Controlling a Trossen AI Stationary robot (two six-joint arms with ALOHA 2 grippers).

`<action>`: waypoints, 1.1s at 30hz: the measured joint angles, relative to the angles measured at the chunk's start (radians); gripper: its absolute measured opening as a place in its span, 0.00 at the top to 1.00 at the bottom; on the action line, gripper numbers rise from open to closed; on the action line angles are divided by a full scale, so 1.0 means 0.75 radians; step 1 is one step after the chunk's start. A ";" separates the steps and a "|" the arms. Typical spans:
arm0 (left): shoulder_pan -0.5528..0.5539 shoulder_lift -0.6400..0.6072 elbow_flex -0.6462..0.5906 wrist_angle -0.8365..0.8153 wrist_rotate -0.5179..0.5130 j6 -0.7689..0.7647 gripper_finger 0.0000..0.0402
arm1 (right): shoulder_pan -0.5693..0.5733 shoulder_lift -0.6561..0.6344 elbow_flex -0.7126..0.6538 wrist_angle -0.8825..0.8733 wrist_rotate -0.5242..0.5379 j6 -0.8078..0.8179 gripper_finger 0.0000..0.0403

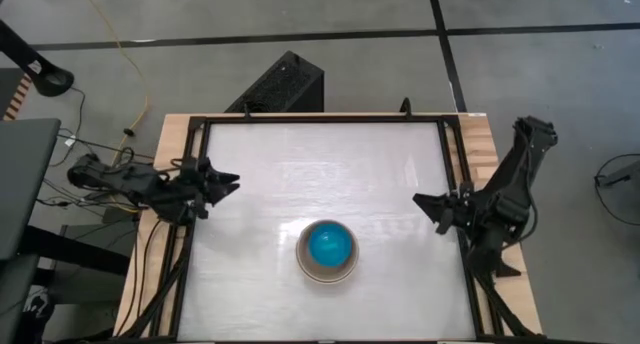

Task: Nest bowls inside each other
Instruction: Return to Home Position

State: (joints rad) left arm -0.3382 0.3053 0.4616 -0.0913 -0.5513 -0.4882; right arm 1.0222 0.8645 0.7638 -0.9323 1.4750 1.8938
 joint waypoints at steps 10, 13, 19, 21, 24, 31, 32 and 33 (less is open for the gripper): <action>0.001 -0.180 -0.131 -0.012 -0.077 -0.074 0.64 | 0.040 -0.365 -0.254 -0.003 -0.044 -0.009 0.65; 0.001 -0.181 -0.139 -0.013 -0.090 -0.089 0.64 | 0.070 -0.465 -0.328 0.008 -0.070 -0.009 0.65; 0.001 -0.181 -0.139 -0.064 -0.111 -0.146 0.64 | 0.152 -0.648 -0.442 0.009 -0.106 -0.014 0.65; 0.001 -0.181 -0.139 -0.106 -0.111 -0.198 0.64 | 0.185 -0.713 -0.483 0.010 -0.125 -0.014 0.65; 0.001 -0.181 -0.140 -0.176 -0.111 -0.271 0.64 | 0.238 -0.800 -0.543 0.009 -0.158 -0.017 0.65; 0.001 -0.181 -0.140 -0.297 -0.113 -0.376 0.64 | 0.310 -0.970 -0.665 0.007 -0.090 -0.030 0.65; 0.001 -0.181 -0.146 -0.305 -0.114 -0.392 0.64 | 0.311 -0.985 -0.668 -0.007 -0.084 -0.036 0.65; 0.001 -0.181 -0.159 -0.299 -0.114 -0.407 0.64 | 0.310 -0.998 -0.667 -0.012 -0.078 -0.050 0.65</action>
State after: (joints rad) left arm -0.3378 0.1696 0.3423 -0.3152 -0.6369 -0.7935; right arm 1.2549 0.1160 0.2632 -0.9411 1.4168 1.8561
